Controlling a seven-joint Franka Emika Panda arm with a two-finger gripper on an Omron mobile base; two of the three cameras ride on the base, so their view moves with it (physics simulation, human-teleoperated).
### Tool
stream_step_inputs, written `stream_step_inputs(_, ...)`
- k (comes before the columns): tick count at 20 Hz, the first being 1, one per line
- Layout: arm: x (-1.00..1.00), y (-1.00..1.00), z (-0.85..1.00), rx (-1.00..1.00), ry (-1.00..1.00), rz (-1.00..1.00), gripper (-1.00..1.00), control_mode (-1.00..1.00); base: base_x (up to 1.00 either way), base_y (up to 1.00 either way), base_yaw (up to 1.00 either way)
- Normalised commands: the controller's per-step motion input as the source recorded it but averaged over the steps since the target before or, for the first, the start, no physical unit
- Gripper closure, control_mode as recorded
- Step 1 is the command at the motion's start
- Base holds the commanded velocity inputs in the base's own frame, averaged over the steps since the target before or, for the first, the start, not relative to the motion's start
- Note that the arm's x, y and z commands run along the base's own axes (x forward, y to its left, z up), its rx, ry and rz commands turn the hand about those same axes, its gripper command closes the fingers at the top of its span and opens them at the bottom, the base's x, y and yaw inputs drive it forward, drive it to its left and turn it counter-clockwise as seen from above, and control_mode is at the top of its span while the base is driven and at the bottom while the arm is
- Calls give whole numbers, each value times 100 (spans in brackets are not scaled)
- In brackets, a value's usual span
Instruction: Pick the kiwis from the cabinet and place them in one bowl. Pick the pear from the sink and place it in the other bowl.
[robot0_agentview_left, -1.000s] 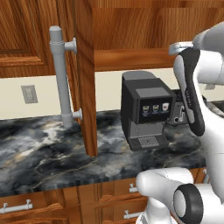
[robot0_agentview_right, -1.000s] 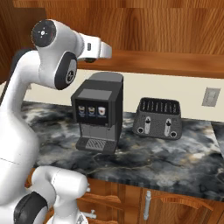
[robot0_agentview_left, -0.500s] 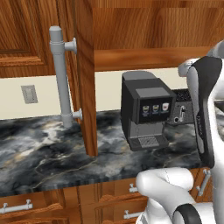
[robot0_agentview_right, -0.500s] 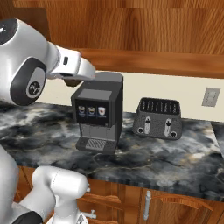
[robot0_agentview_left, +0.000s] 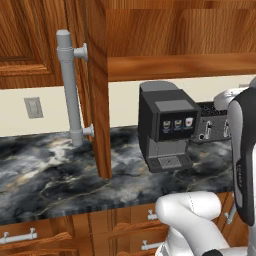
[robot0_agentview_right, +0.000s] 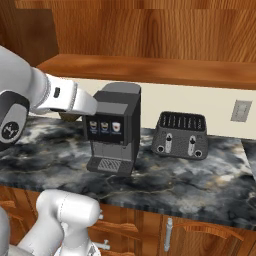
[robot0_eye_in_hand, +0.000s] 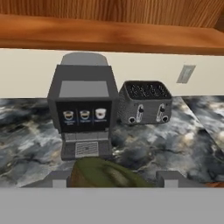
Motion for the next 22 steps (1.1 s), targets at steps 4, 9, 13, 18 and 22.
stream_step_inputs(4, -21, 1, -35, 1, 4, 8, 100, -100, 0, 0, 0)
stream_step_inputs(9, -3, 2, -24, 0, 11, 6, 100, -100, 0, 0, 0)
stream_step_inputs(13, 0, 2, -27, 0, 5, 0, 100, -100, 0, 0, 0)
stream_step_inputs(18, 0, 0, -36, 0, 0, 0, 100, -100, 0, 0, 0)
stream_step_inputs(22, 0, 0, -37, 0, 0, 0, 100, -100, 0, 0, 0)
